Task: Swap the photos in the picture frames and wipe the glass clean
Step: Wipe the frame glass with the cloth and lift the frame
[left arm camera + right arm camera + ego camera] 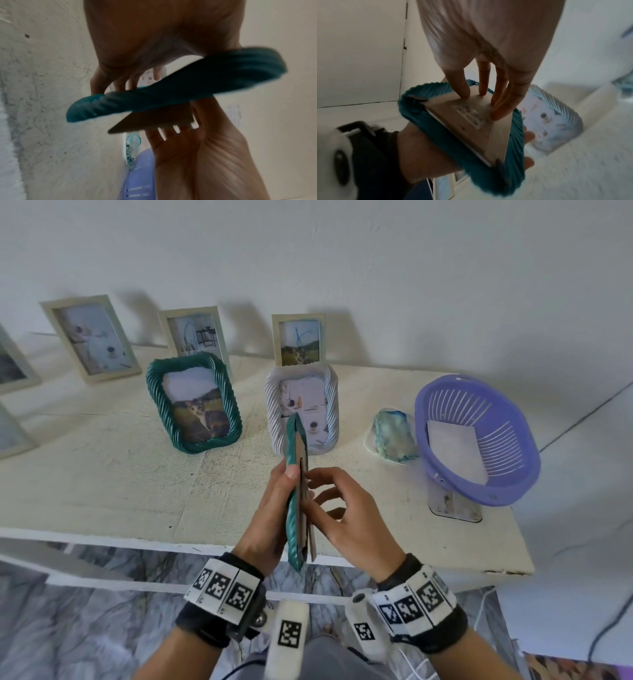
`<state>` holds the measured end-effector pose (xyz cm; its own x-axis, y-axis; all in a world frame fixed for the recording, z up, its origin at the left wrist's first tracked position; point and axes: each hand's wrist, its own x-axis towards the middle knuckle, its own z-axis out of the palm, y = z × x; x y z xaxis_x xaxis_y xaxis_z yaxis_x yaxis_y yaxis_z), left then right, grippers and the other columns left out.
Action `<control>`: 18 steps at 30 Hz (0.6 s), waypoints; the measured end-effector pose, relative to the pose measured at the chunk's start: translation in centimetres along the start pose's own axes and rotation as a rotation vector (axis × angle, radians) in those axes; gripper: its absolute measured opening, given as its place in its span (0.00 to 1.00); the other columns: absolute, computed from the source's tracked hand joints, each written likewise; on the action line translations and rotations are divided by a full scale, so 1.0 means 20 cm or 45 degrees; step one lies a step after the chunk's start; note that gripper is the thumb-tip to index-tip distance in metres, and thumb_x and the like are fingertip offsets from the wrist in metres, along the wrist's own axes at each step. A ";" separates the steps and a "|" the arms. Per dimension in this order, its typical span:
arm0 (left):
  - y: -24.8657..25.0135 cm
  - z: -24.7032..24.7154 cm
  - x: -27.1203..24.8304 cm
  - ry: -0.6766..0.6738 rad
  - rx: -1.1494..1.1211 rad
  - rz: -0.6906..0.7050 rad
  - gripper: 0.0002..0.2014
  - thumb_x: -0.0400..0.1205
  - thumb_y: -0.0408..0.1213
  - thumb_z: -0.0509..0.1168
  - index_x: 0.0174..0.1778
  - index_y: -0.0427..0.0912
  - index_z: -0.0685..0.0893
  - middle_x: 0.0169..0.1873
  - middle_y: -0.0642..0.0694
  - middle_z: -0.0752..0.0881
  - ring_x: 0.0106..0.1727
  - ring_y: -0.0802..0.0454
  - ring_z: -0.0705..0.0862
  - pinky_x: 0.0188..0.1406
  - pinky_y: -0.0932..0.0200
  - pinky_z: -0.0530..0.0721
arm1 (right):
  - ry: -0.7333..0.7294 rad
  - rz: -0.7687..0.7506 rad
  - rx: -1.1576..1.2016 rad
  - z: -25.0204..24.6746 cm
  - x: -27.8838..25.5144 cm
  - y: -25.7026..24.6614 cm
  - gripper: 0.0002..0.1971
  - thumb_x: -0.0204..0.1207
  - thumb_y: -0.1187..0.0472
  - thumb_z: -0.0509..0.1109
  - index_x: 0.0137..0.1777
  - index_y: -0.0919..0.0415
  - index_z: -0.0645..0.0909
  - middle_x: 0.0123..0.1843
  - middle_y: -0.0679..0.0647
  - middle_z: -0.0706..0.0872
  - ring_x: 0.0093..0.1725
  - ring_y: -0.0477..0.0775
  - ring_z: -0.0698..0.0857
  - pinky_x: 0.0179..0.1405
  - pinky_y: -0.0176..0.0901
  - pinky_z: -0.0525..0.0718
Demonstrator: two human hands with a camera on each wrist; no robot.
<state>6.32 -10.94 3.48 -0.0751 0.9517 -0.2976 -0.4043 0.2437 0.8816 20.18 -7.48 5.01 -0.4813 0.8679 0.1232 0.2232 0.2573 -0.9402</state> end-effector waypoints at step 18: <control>0.01 0.07 -0.05 0.366 0.557 0.332 0.49 0.68 0.77 0.63 0.83 0.61 0.57 0.76 0.53 0.72 0.71 0.56 0.77 0.68 0.49 0.77 | 0.109 0.361 0.206 -0.16 0.06 0.01 0.47 0.74 0.23 0.51 0.44 0.75 0.80 0.32 0.63 0.83 0.30 0.62 0.83 0.38 0.60 0.85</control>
<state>7.65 -11.58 4.56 -0.3909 0.9166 -0.0837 0.0706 0.1205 0.9902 22.35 -5.04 5.91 -0.3444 0.9297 -0.1309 0.1973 -0.0647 -0.9782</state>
